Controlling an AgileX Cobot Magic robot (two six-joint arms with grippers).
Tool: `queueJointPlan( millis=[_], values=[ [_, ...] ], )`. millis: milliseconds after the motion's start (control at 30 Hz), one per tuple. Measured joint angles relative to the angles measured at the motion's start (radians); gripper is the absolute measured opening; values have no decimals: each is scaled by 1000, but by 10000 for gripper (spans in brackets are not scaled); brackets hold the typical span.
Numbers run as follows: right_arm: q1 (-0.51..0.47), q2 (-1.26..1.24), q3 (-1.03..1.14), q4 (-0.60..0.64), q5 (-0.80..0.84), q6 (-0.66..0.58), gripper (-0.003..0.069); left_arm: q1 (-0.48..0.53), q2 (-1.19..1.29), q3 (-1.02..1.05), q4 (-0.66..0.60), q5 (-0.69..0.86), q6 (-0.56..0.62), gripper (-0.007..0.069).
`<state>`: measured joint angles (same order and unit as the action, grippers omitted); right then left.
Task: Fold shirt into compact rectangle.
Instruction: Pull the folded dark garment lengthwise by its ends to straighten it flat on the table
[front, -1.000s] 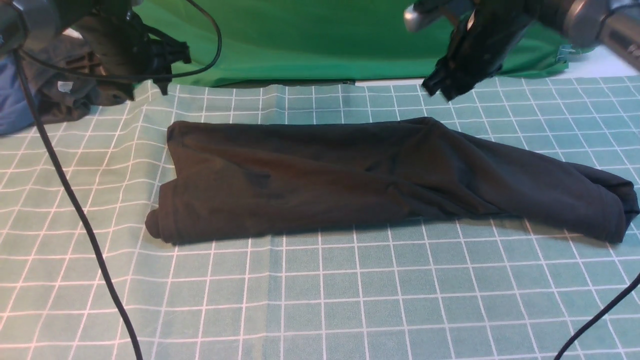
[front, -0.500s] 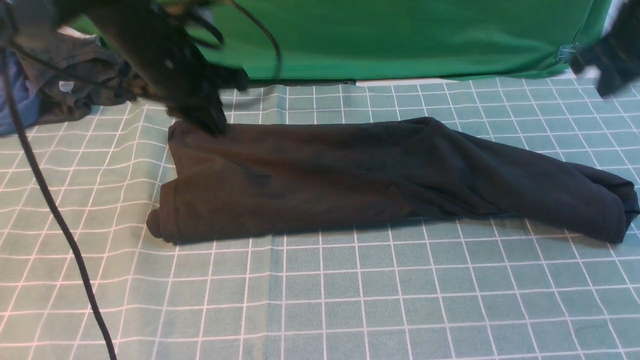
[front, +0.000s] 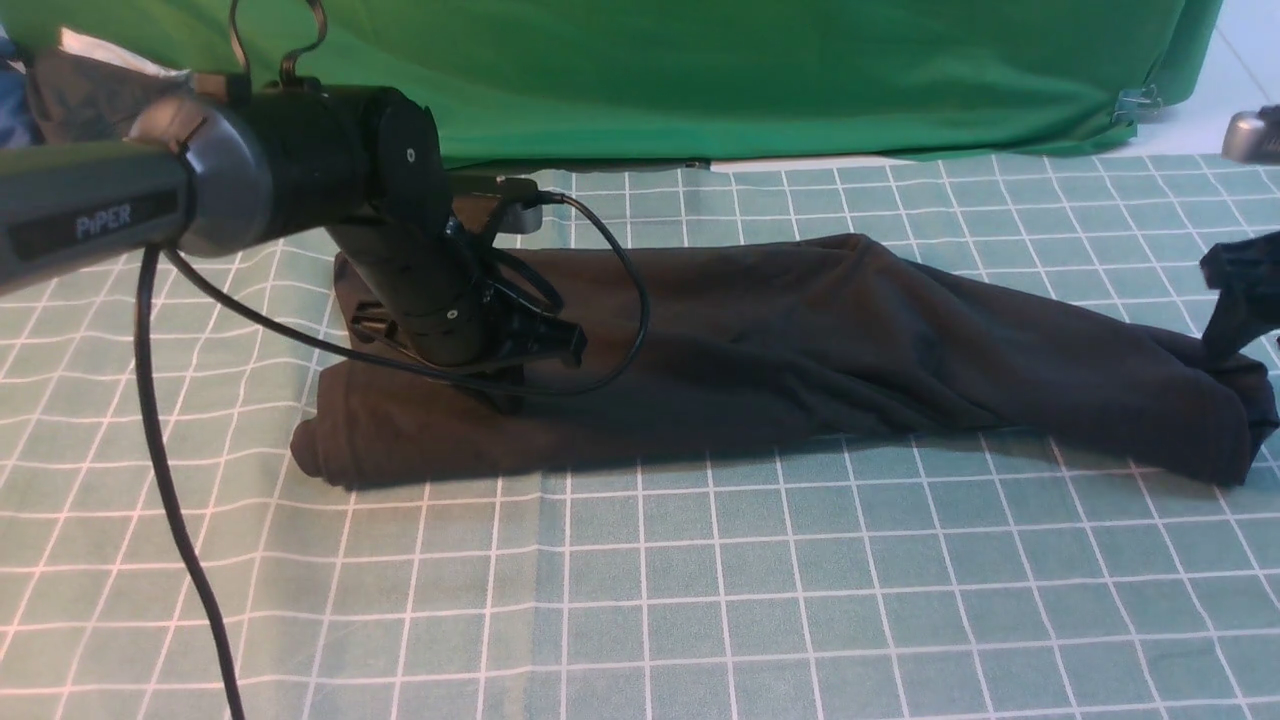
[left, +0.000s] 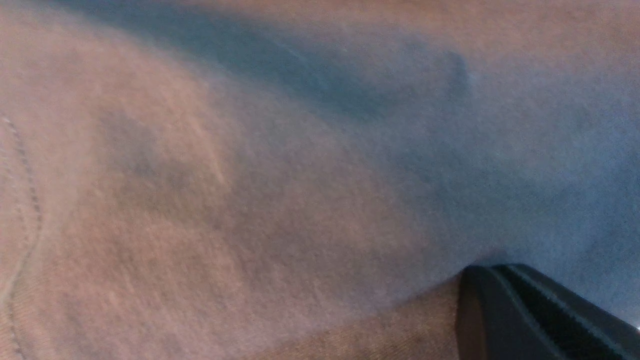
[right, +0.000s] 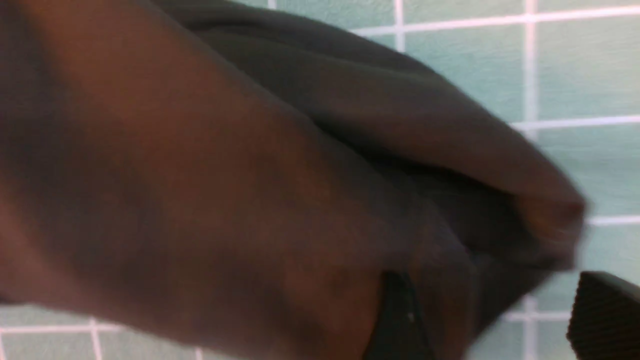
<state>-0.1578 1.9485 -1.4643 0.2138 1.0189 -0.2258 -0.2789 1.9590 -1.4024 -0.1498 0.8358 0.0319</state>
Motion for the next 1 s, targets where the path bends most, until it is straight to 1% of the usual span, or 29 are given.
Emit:
queueJointPlan(
  millis=[167,233,267,367,433,533,767,1000],
  values=[
    [0,81,0,24,-7,-3,433,2,0,0,13,-1,-6,4],
    [0,94,0,26,-11,-4,415,4,0,0,13,-1,-6,4],
    [0,100,0,29,-13,-15,331,8,0,0,16,-1,-6,4],
    [0,98,-2,36,-15,-32,129,9,0,0,18,-1,-6,6],
    [0,94,-13,37,-14,-41,63,9,0,0,18,-1,-6,6],
    [0,78,-54,24,-6,-46,39,9,0,0,18,-1,-6,6],
    [-11,68,-148,-5,5,-46,37,9,0,0,18,-6,-6,6],
    [-52,113,-232,-25,-1,-48,37,9,0,0,18,-6,-3,6]
  ],
)
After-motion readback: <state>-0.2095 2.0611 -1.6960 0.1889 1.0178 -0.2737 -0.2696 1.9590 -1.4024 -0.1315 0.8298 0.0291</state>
